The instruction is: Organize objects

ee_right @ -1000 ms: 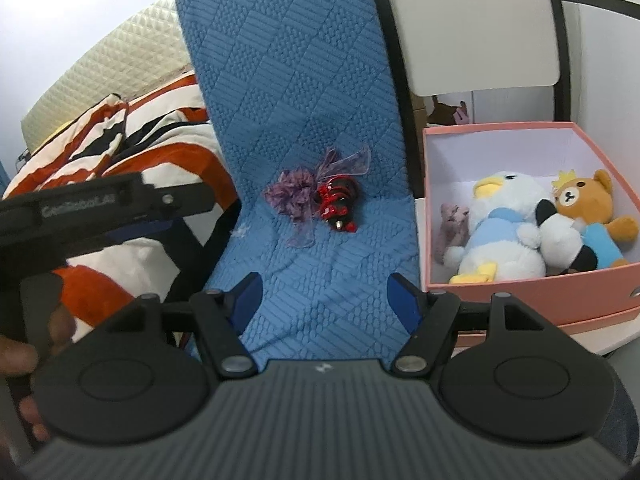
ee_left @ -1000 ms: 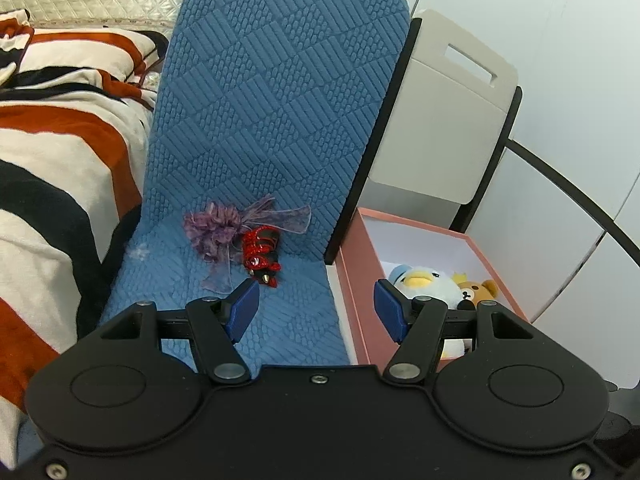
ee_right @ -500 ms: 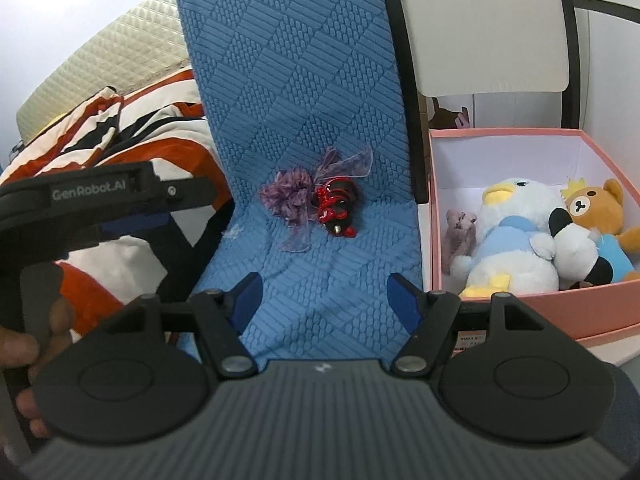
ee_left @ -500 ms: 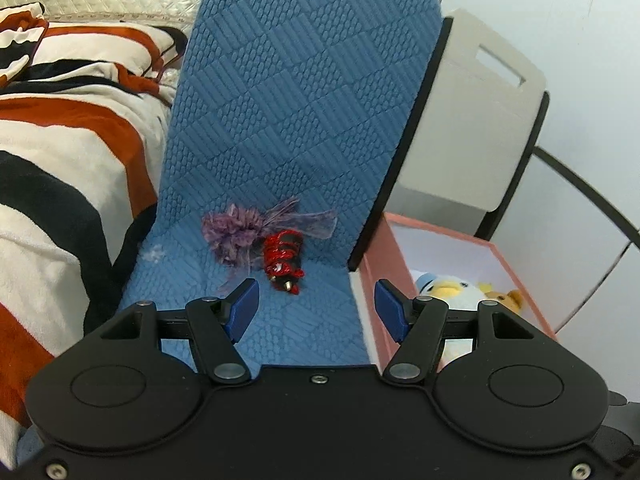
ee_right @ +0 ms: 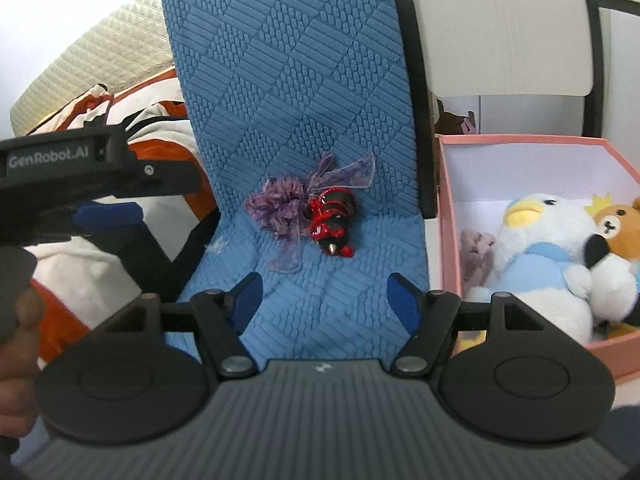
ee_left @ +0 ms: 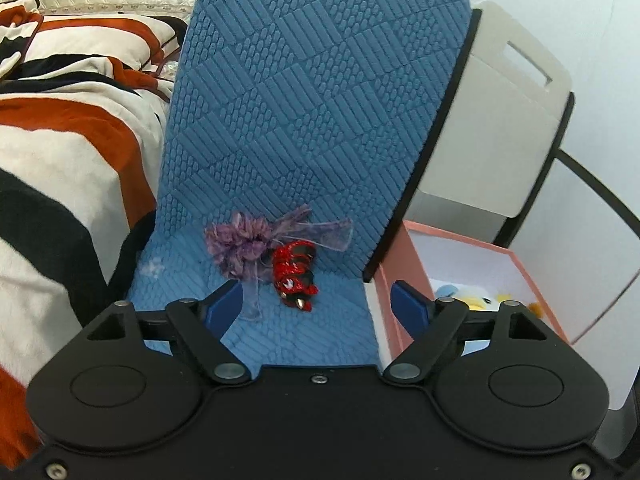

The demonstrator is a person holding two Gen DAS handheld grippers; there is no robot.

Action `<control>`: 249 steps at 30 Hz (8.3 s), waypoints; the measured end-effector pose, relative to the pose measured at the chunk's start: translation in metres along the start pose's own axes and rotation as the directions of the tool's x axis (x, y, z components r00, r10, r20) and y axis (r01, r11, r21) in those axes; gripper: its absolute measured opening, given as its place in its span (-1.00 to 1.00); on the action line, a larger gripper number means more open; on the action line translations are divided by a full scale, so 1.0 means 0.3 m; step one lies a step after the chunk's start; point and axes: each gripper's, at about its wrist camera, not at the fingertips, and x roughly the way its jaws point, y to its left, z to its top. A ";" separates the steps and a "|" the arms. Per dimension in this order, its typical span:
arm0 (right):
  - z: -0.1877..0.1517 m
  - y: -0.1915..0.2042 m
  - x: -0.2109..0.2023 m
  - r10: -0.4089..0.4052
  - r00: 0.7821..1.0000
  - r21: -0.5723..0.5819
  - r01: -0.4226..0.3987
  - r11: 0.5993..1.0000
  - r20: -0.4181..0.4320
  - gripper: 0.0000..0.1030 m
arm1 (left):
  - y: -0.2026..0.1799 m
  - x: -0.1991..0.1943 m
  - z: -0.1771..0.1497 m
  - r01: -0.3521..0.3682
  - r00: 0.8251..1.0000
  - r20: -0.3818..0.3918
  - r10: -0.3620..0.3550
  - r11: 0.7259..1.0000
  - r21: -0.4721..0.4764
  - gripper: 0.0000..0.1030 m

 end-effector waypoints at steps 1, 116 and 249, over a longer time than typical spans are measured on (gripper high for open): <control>0.007 -0.004 0.019 0.004 1.000 0.006 -0.004 1.000 0.000 0.37 | 0.006 0.019 0.011 -0.005 1.000 -0.002 0.005 1.000 0.002 0.57; -0.116 -0.040 0.329 -0.036 0.976 -0.103 0.014 0.995 -0.217 0.14 | 0.217 0.412 -0.251 -0.072 0.939 -0.343 0.019 0.987 -0.142 -0.56; 0.113 -0.274 -0.259 -0.037 0.998 0.059 0.040 0.997 -0.056 0.19 | -0.229 0.271 -0.518 0.037 0.815 -0.579 0.003 0.998 0.058 -0.30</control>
